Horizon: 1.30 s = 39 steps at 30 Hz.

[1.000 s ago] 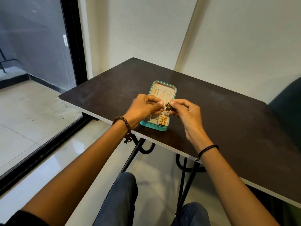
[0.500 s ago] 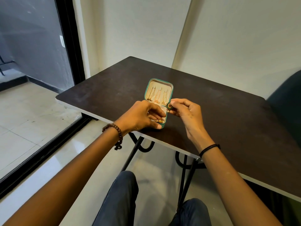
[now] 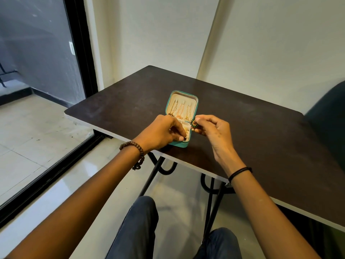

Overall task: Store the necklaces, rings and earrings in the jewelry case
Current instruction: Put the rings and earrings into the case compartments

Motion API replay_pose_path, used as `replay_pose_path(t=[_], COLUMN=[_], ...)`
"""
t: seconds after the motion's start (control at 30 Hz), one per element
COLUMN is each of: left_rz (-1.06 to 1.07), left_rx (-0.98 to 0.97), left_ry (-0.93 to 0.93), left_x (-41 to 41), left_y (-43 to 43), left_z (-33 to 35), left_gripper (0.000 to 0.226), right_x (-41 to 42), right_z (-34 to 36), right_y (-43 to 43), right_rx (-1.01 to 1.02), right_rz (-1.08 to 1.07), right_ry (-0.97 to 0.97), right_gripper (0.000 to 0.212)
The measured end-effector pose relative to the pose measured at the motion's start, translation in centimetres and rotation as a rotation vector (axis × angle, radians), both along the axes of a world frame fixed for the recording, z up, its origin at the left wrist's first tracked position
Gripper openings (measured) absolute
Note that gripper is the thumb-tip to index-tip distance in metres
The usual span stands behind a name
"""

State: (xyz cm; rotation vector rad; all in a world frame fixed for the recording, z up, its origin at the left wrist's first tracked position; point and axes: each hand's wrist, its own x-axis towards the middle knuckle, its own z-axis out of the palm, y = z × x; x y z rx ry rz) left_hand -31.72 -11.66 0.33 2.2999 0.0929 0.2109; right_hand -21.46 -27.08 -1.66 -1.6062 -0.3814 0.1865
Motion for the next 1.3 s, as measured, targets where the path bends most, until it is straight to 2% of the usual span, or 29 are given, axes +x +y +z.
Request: replay_pose_path(t=[0.17, 0.4, 0.53, 0.6, 0.8, 0.97, 1.17, 1.3], left_rz=[0.107, 0.147, 0.188, 0.212, 0.220, 0.187, 0.161, 0.154], left_rx=[-0.107, -0.700, -0.888, -0.907, -0.859, -0.801, -0.747, -0.699], left_ry=[-0.055, -0.043, -0.057, -0.078, -0.137, -0.136, -0.118, -0.151], left_x=[0.3, 0.6, 0.7, 0.8, 1.0, 1.1, 1.1, 0.9], left_y=[0.0, 0.3, -0.2, -0.3, -0.6, -0.5, -0.4, 0.0], left_z=[0.1, 1.3, 1.7, 1.8, 1.9, 1.8, 1.9, 2.1], left_gripper=[0.016, 0.012, 0.016, 0.018, 0.012, 0.025, 0.018, 0.018], right_x=[0.0, -0.4, -0.8, -1.1, -0.8, -0.2, 0.4, 0.7], right_z=[0.1, 0.7, 1.1, 1.2, 1.2, 1.3, 1.5, 2.1], right_y=[-0.2, -0.6, -0.3, -0.2, -0.1, -0.1, -0.1, -0.1], right_rx=[0.008, -0.020, 0.020, 0.063, 0.007, -0.065, -0.192, -0.203], right_rz=[0.001, 0.086, 0.209, 0.247, 0.175, 0.197, 0.210, 0.229], right_ry=[-0.003, -0.027, 0.075, 0.084, -0.173, -0.253, -0.375, -0.394], right_gripper=[0.016, 0.016, 0.020, 0.026, 0.021, 0.014, 0.008, 0.009])
